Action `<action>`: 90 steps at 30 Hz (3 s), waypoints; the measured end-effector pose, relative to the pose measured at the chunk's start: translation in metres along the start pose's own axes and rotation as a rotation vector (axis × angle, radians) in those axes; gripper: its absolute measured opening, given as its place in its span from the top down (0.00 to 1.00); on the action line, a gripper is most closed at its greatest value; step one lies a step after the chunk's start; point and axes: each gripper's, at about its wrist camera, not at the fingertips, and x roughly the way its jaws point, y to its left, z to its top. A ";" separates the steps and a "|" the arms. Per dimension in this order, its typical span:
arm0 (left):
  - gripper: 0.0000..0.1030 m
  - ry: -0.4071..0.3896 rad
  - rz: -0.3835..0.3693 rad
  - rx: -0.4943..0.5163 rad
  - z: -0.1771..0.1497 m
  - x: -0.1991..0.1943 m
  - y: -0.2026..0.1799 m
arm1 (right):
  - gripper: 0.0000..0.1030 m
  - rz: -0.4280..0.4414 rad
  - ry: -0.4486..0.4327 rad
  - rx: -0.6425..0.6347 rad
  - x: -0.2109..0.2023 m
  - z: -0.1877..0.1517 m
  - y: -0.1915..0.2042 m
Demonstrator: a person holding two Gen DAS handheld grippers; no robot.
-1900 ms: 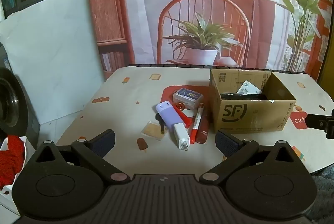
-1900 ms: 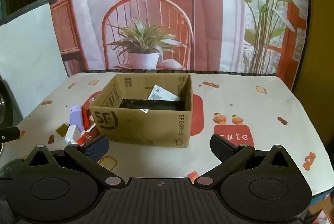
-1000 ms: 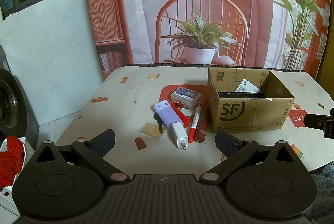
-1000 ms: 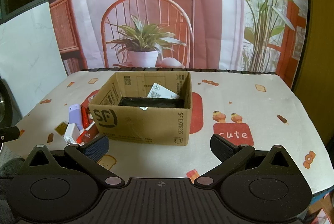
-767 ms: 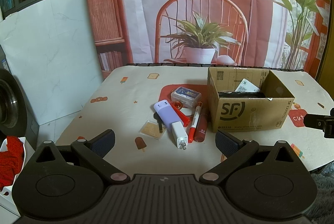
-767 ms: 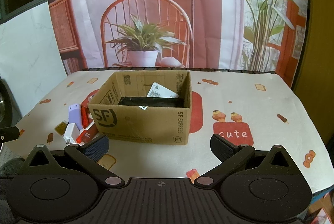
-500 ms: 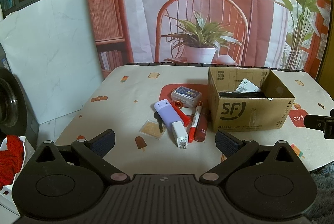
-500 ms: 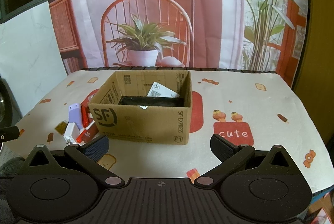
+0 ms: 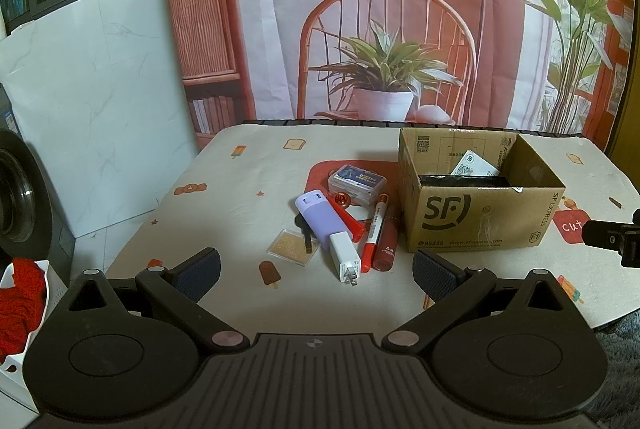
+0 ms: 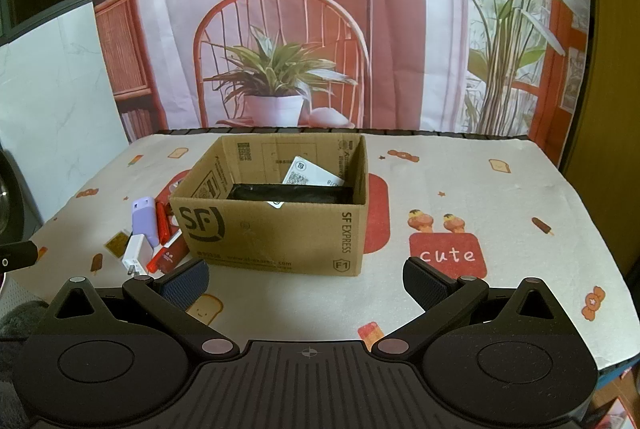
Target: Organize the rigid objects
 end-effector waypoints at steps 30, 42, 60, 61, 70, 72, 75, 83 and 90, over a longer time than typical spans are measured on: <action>0.00 0.001 0.000 -0.001 -0.001 0.000 0.001 | 0.00 0.000 0.005 0.001 0.002 -0.001 0.000; 0.00 0.001 -0.001 -0.001 -0.001 0.000 0.000 | 0.00 0.000 0.007 0.002 0.002 0.000 -0.001; 0.00 0.002 -0.001 -0.002 -0.001 0.000 0.001 | 0.00 0.001 0.011 0.003 0.003 -0.002 0.000; 0.00 0.002 -0.001 -0.003 -0.001 0.000 0.001 | 0.00 0.001 0.010 0.002 0.003 -0.005 0.000; 0.00 0.003 -0.002 -0.002 0.000 0.000 0.001 | 0.00 0.002 0.012 0.003 0.001 0.000 -0.001; 0.00 0.002 -0.001 -0.006 -0.001 0.000 0.002 | 0.00 0.003 0.013 0.004 0.003 -0.002 0.000; 0.00 0.000 -0.004 -0.012 0.000 0.001 0.004 | 0.00 0.004 0.011 0.012 0.005 -0.006 0.000; 0.00 -0.007 0.000 0.008 0.006 0.003 0.003 | 0.00 0.010 0.011 0.034 0.002 -0.003 -0.004; 0.00 -0.022 -0.003 0.010 0.014 0.007 0.005 | 0.00 0.008 0.002 0.057 0.006 0.006 -0.012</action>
